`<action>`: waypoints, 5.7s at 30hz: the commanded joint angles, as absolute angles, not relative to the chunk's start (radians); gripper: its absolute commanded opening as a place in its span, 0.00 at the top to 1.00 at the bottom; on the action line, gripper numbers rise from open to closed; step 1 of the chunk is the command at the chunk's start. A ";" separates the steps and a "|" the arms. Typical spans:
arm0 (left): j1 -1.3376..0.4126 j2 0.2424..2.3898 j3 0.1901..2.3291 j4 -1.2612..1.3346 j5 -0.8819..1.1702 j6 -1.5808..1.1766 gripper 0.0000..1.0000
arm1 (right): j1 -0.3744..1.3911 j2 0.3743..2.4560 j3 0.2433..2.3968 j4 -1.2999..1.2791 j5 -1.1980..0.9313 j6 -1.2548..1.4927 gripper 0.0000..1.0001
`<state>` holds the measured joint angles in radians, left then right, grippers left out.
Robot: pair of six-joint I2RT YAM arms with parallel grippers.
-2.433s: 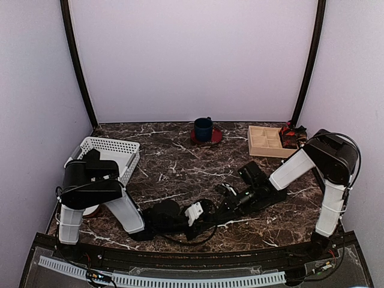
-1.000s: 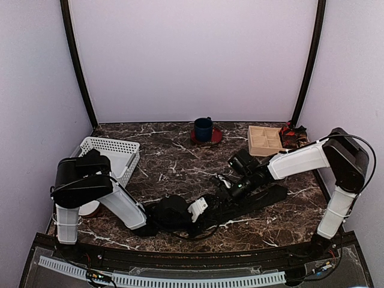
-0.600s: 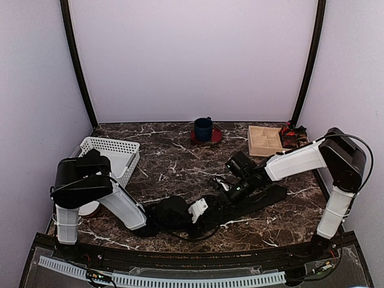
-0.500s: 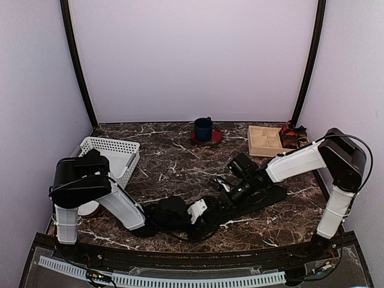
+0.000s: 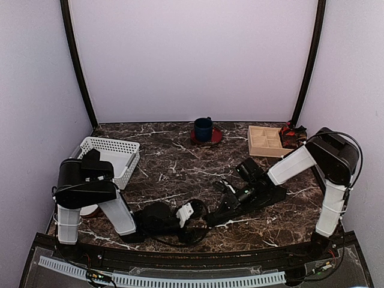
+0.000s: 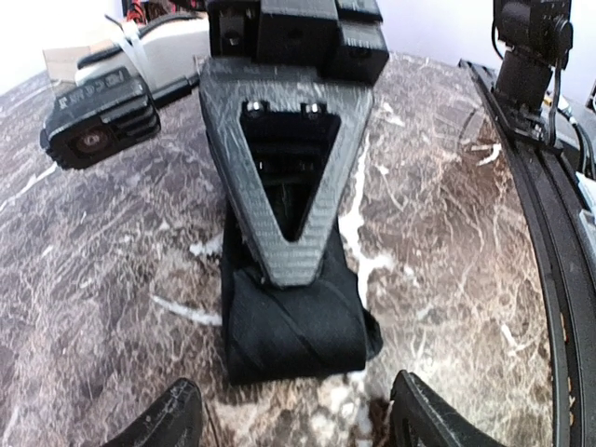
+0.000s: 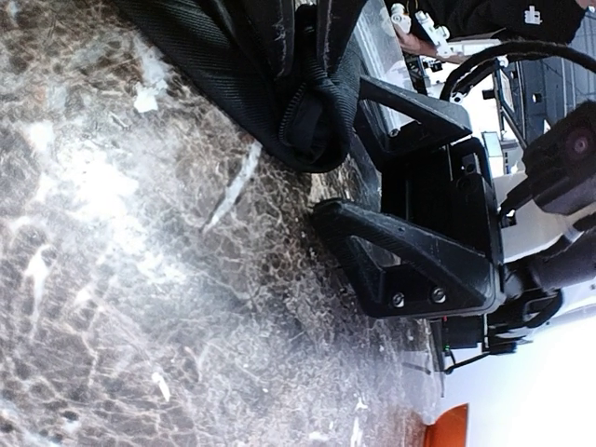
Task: Roll the ties
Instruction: Roll the tie at the center of the board.
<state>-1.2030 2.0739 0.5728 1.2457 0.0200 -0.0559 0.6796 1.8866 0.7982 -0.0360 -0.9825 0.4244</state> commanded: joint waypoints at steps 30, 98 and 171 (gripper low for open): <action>-1.224 2.075 0.714 0.732 -0.020 -0.043 0.66 | 0.774 1.762 0.852 -0.234 -0.682 0.565 0.67; -1.300 2.180 0.662 0.941 -0.190 -0.102 0.70 | 0.767 1.740 0.501 0.213 -0.530 0.624 0.84; -1.318 2.177 0.584 1.264 -0.167 0.035 0.27 | 0.701 1.891 0.735 -0.151 -0.825 0.570 1.00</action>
<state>-1.3121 2.1101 0.5770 1.3155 -0.1974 0.0101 0.7300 1.8221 0.7822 -0.1196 -0.9047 0.5919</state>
